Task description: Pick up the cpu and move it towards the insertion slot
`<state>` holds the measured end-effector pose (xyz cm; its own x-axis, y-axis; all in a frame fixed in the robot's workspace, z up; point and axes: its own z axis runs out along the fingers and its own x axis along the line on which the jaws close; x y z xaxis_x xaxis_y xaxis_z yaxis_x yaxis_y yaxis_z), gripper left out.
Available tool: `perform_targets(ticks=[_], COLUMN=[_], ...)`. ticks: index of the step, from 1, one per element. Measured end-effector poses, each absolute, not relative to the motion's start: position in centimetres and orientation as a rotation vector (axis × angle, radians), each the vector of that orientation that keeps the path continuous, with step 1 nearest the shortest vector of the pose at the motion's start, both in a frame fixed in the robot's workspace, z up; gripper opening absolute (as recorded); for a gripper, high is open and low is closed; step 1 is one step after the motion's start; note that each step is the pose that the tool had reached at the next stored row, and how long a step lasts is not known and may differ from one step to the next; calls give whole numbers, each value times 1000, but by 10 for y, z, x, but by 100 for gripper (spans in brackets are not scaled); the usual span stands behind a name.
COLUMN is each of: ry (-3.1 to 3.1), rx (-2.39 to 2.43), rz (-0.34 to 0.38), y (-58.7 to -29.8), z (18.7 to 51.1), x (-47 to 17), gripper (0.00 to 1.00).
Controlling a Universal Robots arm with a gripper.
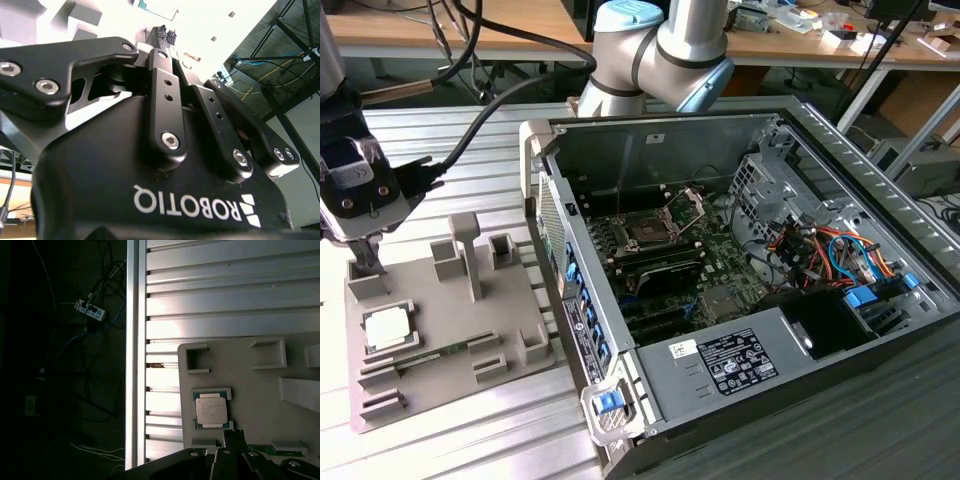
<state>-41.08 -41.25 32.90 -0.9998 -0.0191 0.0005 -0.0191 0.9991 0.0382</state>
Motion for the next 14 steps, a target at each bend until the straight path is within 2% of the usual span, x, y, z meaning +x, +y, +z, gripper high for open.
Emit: perform_targets(ticks=[14], ry=[-3140], rx=[30], rz=[-60], y=[-412], z=[325], x=[-411], gripper=[11])
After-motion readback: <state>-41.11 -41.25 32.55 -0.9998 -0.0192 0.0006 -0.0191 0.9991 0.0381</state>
